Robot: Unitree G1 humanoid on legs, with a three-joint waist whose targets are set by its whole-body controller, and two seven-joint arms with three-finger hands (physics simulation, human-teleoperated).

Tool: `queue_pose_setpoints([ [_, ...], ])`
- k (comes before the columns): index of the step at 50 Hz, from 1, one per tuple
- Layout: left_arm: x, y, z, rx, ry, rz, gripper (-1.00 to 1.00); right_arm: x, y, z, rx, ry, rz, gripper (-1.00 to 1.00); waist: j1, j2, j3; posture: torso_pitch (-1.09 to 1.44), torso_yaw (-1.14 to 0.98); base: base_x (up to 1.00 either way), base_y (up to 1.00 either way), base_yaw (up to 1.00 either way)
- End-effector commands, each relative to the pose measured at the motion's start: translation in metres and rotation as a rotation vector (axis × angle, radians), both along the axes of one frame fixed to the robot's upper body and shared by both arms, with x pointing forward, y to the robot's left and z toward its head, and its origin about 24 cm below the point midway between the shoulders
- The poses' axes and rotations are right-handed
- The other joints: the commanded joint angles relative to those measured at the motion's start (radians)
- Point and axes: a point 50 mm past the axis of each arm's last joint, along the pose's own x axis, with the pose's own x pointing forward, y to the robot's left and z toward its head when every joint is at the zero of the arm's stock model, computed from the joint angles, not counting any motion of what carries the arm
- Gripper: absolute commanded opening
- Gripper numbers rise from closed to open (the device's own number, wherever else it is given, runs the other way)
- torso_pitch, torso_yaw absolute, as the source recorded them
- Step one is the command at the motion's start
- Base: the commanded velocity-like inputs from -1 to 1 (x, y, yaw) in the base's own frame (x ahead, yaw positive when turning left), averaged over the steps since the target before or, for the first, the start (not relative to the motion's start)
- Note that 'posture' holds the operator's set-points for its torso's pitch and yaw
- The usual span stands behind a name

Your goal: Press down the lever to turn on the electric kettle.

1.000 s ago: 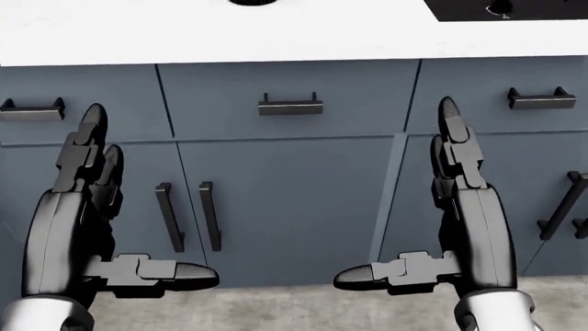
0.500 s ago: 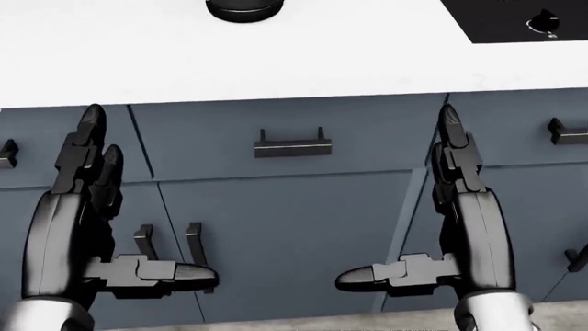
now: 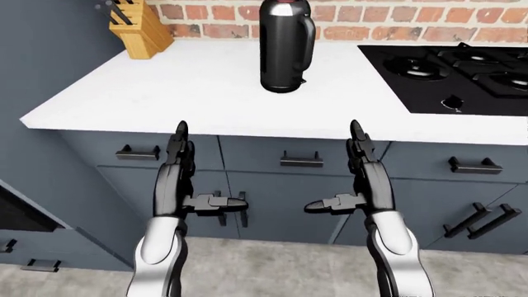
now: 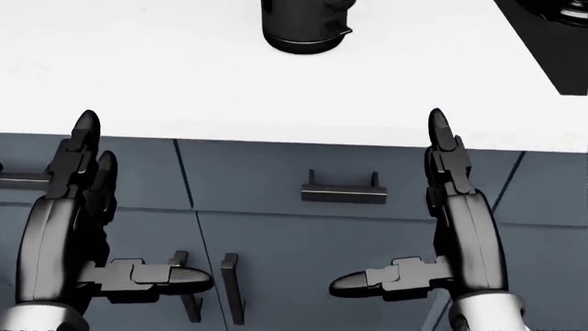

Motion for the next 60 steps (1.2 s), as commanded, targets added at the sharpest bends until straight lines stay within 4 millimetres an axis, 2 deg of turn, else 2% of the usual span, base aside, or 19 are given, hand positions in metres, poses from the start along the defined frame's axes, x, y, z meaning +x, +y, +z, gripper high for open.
queue_pose_setpoints([
  [1,-0.001,-0.007,0.019,-0.002,-0.105,-0.037,1.0,-0.003,-0.004,0.023,-0.015,-0.124,-0.021,1.0,-0.008,-0.005,-0.019,0.0,0.0,0.0,0.0,0.0],
  [4,-0.002,-0.007,0.02,-0.002,-0.107,-0.038,1.0,-0.003,-0.003,0.024,-0.008,-0.129,-0.014,1.0,-0.002,-0.042,-0.005,0.0,0.0,0.0,0.0,0.0],
  [6,-0.002,-0.007,0.021,-0.002,-0.108,-0.038,1.0,-0.004,-0.003,0.026,-0.005,-0.139,-0.012,1.0,0.003,-0.092,-0.015,0.0,0.0,0.0,0.0,0.0],
  [7,-0.002,-0.007,0.021,-0.002,-0.109,-0.038,1.0,-0.004,-0.003,0.026,-0.006,-0.139,-0.011,1.0,0.0,-0.059,-0.005,0.0,0.0,0.01,0.0,0.0],
  [13,-0.002,-0.006,0.022,-0.004,-0.111,-0.036,1.0,-0.004,-0.002,0.027,-0.005,-0.144,-0.008,1.0,-0.011,-0.044,-0.037,0.0,0.0,0.03,0.0,0.0],
  [15,-0.002,-0.006,0.022,-0.004,-0.112,-0.036,1.0,-0.004,-0.002,0.027,-0.005,-0.147,-0.006,1.0,-0.015,-0.031,-0.007,0.0,0.0,0.12,0.0,0.0],
  [20,-0.002,-0.006,0.023,-0.004,-0.114,-0.035,1.0,-0.004,-0.002,0.028,-0.006,-0.149,-0.006,1.0,-0.016,0.004,0.001,0.0,0.0,0.12,0.0,0.0],
  [26,-0.004,-0.005,0.027,-0.005,-0.121,-0.032,1.0,-0.005,-0.002,0.03,-0.006,-0.155,-0.004,1.0,-0.01,-0.02,-0.004,0.0,0.0,0.12,0.0,0.0],
  [30,-0.005,-0.004,0.029,-0.005,-0.126,-0.029,1.0,-0.005,-0.002,0.031,-0.006,-0.158,0.0,1.0,-0.008,-0.098,-0.007,0.0,0.0,0.13,0.0,0.0],
  [31,-0.005,-0.004,0.03,-0.006,-0.127,-0.029,1.0,-0.005,-0.002,0.031,-0.007,-0.158,0.0,1.0,-0.016,-0.059,0.003,0.0,0.0,0.17,0.0,0.0],
  [34,-0.005,-0.004,0.03,-0.005,-0.127,-0.029,1.0,-0.006,-0.001,0.032,-0.006,-0.16,0.001,1.0,-0.022,-0.077,0.007,0.0,0.0,0.18,0.0,0.0],
  [39,-0.005,-0.004,0.03,-0.006,-0.126,-0.03,1.0,-0.005,0.0,0.032,-0.006,-0.16,0.002,1.0,-0.022,-0.036,0.022,0.0,0.0,0.22,0.0,0.0],
  [41,-0.005,-0.004,0.032,-0.005,-0.128,-0.029,1.0,-0.005,0.0,0.032,-0.006,-0.161,0.005,1.0,-0.027,-0.004,0.019,0.0,0.0,0.22,0.0,0.0],
  [43,-0.005,-0.004,0.032,-0.005,-0.128,-0.028,1.0,-0.004,0.0,0.032,-0.005,-0.16,0.006,1.0,-0.028,0.059,-0.004,0.0,0.0,0.21,0.0,0.0],
  [44,-0.005,-0.004,0.031,-0.004,-0.127,-0.029,1.0,-0.005,0.0,0.032,-0.005,-0.16,0.005,1.0,-0.014,0.025,0.001,0.0,0.0,0.23,0.0,0.0],
  [46,-0.005,-0.004,0.032,-0.004,-0.128,-0.029,1.0,-0.005,0.0,0.031,-0.005,-0.159,0.006,1.0,-0.014,0.033,0.012,0.0,0.0,0.22,0.0,0.0],
  [52,-0.004,-0.004,0.034,-0.004,-0.131,-0.029,1.0,-0.004,0.0,0.03,-0.004,-0.154,0.003,1.0,-0.005,-0.017,0.011,0.0,0.0,0.22,0.0,0.0],
  [56,-0.005,-0.003,0.036,-0.008,-0.137,-0.027,1.0,-0.005,0.0,0.03,-0.005,-0.154,0.002,1.0,-0.001,-0.103,-0.007,0.0,0.0,0.22,0.0,0.0],
  [60,-0.004,-0.004,0.036,-0.006,-0.135,-0.029,1.0,-0.005,0.0,0.03,-0.006,-0.154,0.0,1.0,-0.02,-0.085,0.008,0.0,0.0,0.22,0.0,0.0],
])
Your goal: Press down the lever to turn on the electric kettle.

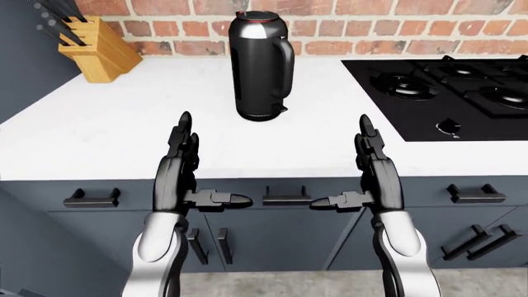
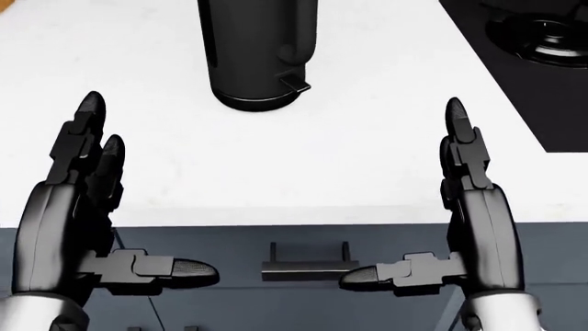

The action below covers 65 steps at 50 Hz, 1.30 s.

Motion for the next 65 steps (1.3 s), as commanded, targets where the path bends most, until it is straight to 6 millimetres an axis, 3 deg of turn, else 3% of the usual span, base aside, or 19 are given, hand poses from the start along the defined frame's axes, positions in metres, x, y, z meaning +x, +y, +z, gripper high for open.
queue_pose_setpoints([
  [1,-0.003,0.003,0.02,0.011,-0.104,0.018,1.0,-0.002,0.006,0.02,-0.001,-0.108,0.029,1.0,0.003,0.0,-0.016,0.0,0.0,0.23,0.0,0.0],
  [6,-0.003,0.003,0.022,0.011,-0.109,0.018,1.0,-0.003,0.004,0.023,-0.002,-0.113,0.024,1.0,-0.001,0.053,-0.004,0.0,0.0,0.22,0.0,0.0],
  [8,-0.003,0.003,0.022,0.011,-0.11,0.019,1.0,-0.003,0.004,0.023,-0.003,-0.115,0.024,1.0,-0.006,0.098,-0.012,0.0,0.0,0.22,0.0,0.0],
  [9,-0.003,0.003,0.021,0.011,-0.109,0.019,1.0,-0.003,0.004,0.023,-0.003,-0.114,0.024,1.0,-0.005,0.135,-0.029,0.0,0.0,0.22,0.0,0.0],
  [10,-0.003,0.003,0.021,0.013,-0.109,0.021,1.0,-0.003,0.004,0.022,-0.002,-0.113,0.024,1.0,0.009,0.104,-0.024,0.0,0.0,0.21,0.0,0.0],
  [12,-0.003,0.003,0.021,0.011,-0.108,0.021,1.0,-0.003,0.004,0.022,-0.004,-0.114,0.022,1.0,0.01,0.11,-0.015,0.0,0.0,0.22,0.0,0.0],
  [18,-0.004,0.003,0.021,0.01,-0.109,0.02,1.0,-0.005,0.002,0.024,-0.006,-0.118,0.018,1.0,0.021,0.058,-0.013,0.0,0.0,0.22,0.0,0.0],
  [20,-0.004,0.003,0.021,0.011,-0.11,0.021,1.0,-0.005,0.002,0.024,-0.006,-0.119,0.018,1.0,0.025,0.026,-0.014,0.0,0.0,0.23,0.0,0.0],
  [22,-0.004,0.004,0.021,0.01,-0.11,0.024,1.0,-0.005,0.003,0.024,-0.006,-0.119,0.019,1.0,0.024,-0.035,-0.034,0.0,0.0,0.22,0.0,0.0],
  [23,-0.005,0.005,0.021,0.01,-0.11,0.025,1.0,-0.004,0.003,0.024,-0.006,-0.119,0.019,1.0,0.01,-0.001,-0.027,0.0,0.0,0.23,0.0,0.0],
  [26,-0.005,0.006,0.022,0.009,-0.111,0.028,1.0,-0.004,0.003,0.025,-0.007,-0.119,0.02,1.0,0.001,-0.005,-0.018,0.0,0.0,0.22,0.0,0.0],
  [31,-0.005,0.006,0.021,0.008,-0.11,0.032,1.0,-0.004,0.004,0.025,-0.007,-0.119,0.026,1.0,-0.001,0.042,-0.006,0.0,0.0,0.22,0.0,0.0],
  [33,-0.005,0.007,0.02,0.006,-0.109,0.035,1.0,-0.004,0.004,0.024,-0.009,-0.119,0.022,1.0,-0.006,0.075,-0.007,0.0,0.0,0.22,0.0,0.0],
  [35,-0.005,0.008,0.02,0.006,-0.11,0.036,1.0,-0.003,0.004,0.023,-0.013,-0.108,0.015,1.0,-0.011,0.129,-0.019,0.0,0.0,0.11,0.0,0.0],
  [36,-0.006,0.008,0.021,0.006,-0.11,0.036,1.0,-0.002,0.004,0.024,-0.013,-0.109,0.014,1.0,-0.011,0.089,-0.028,0.0,0.0,0.0,0.0,0.0],
  [39,-0.006,0.009,0.021,0.005,-0.111,0.038,1.0,0.0,0.003,0.031,-0.026,-0.099,0.006,1.0,-0.007,0.078,-0.032,0.0,0.0,0.0,0.0,0.0],
  [42,-0.006,0.007,0.02,0.006,-0.109,0.035,1.0,0.0,0.002,0.038,-0.027,-0.105,0.004,1.0,0.0,0.039,-0.034,0.0,0.0,0.0,0.0,0.0],
  [47,-0.006,0.009,0.019,0.004,-0.108,0.038,1.0,0.007,-0.001,0.054,-0.06,-0.106,-0.014,1.0,0.003,0.039,-0.051,0.0,0.0,0.0,0.0,0.0],
  [65,-0.005,0.009,0.017,0.0,-0.107,0.04,1.0,0.03,0.001,0.078,-0.12,-0.108,-0.007,1.0,0.006,0.037,-0.038,0.0,0.0,0.0,0.0,0.0],
])
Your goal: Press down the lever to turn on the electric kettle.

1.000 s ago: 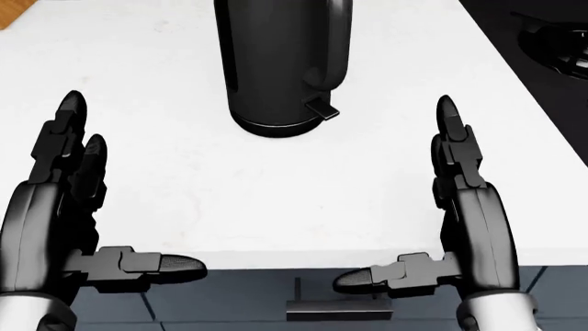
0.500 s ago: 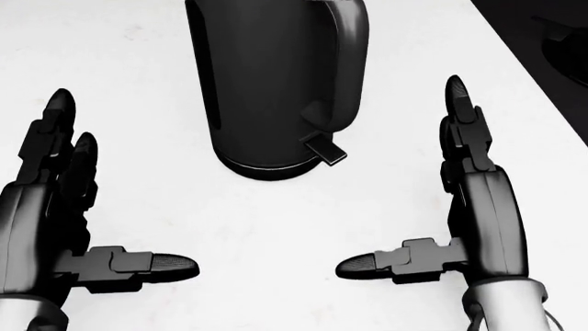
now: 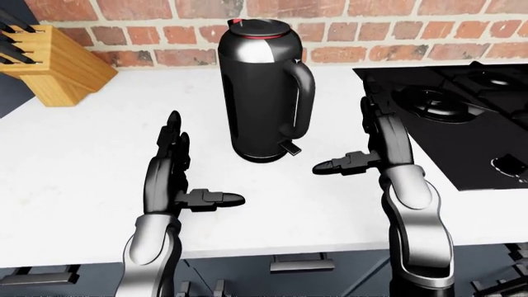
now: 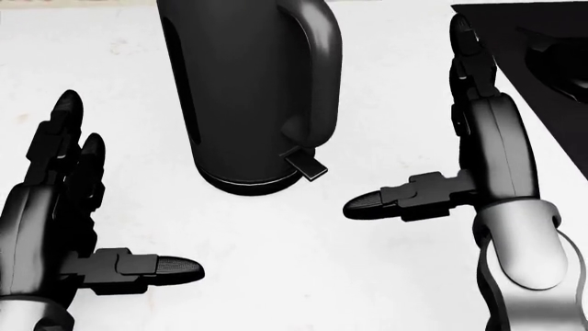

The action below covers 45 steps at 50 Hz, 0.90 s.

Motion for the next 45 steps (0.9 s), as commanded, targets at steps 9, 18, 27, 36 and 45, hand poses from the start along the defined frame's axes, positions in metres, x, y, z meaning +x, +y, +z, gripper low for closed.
queue_pose_setpoints([
  [9,-0.003,0.0,0.015,0.004,-0.087,-0.004,1.0,0.007,0.009,0.021,-0.02,-0.075,0.028,1.0,0.0,0.001,-0.013,0.0,0.0,0.0,0.0,0.0],
  [18,-0.003,0.0,0.016,0.003,-0.088,-0.004,1.0,0.015,0.012,0.033,-0.026,-0.08,0.041,1.0,0.001,0.004,-0.013,0.0,0.0,0.0,0.0,0.0],
  [27,-0.002,0.001,0.018,0.003,-0.088,-0.002,1.0,0.022,0.017,0.048,-0.03,-0.095,0.057,1.0,0.0,0.005,-0.015,0.0,0.0,0.0,0.0,0.0],
  [36,-0.001,0.003,0.018,0.002,-0.088,0.0,1.0,0.027,0.021,0.057,-0.034,-0.102,0.068,1.0,0.002,0.005,-0.018,0.0,0.0,0.0,0.0,0.0],
  [45,-0.001,0.003,0.018,0.001,-0.089,0.001,1.0,0.037,0.022,0.064,-0.042,-0.1,0.071,1.0,0.002,0.006,-0.022,0.0,0.0,0.0,0.0,0.0],
])
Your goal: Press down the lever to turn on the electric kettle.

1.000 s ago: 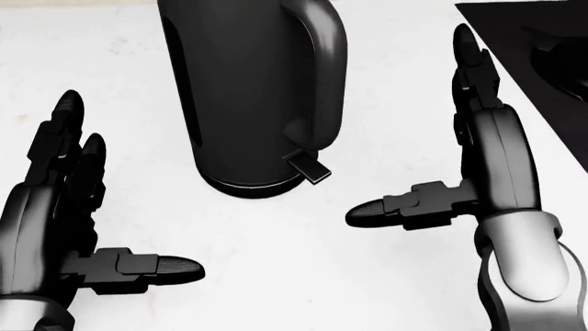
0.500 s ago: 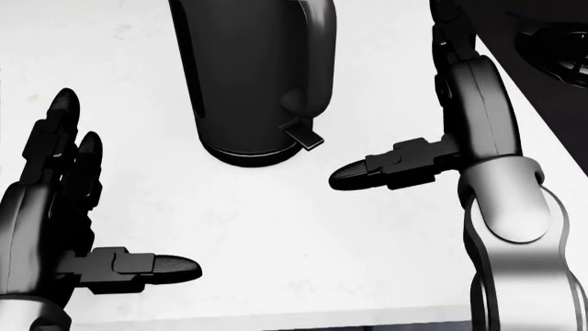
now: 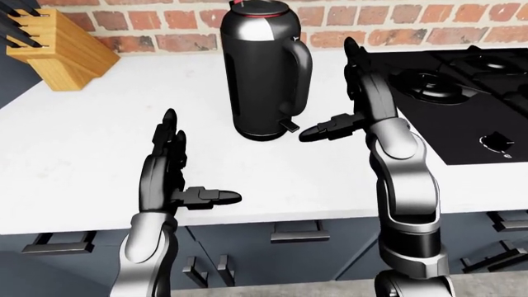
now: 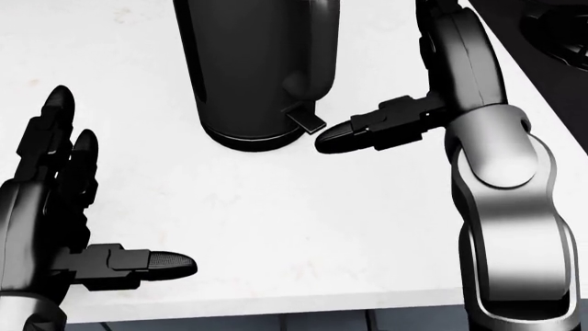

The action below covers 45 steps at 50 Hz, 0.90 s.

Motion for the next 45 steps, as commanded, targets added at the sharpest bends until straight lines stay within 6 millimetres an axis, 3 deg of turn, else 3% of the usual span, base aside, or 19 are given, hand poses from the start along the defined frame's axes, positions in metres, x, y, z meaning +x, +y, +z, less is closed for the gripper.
queue_pose_setpoints([
  [1,-0.002,-0.001,0.015,0.008,-0.085,-0.006,1.0,-0.003,0.001,0.021,-0.006,-0.096,0.003,1.0,0.0,0.001,-0.022,0.0,0.0,0.0,0.0,0.0],
  [25,-0.002,0.001,0.015,0.005,-0.087,-0.001,1.0,0.021,0.016,0.016,0.017,-0.083,0.034,1.0,-0.001,0.004,-0.026,0.0,0.0,0.0,0.0,0.0],
  [32,-0.002,0.002,0.014,0.004,-0.086,0.001,1.0,0.028,0.023,-0.006,0.026,-0.051,0.053,1.0,-0.003,0.004,-0.021,0.0,0.0,0.0,0.0,0.0],
  [45,-0.002,0.003,0.014,0.002,-0.087,0.003,1.0,0.046,0.023,-0.003,0.003,-0.04,0.042,1.0,-0.005,0.005,-0.02,0.0,0.0,0.0,0.0,0.0],
])
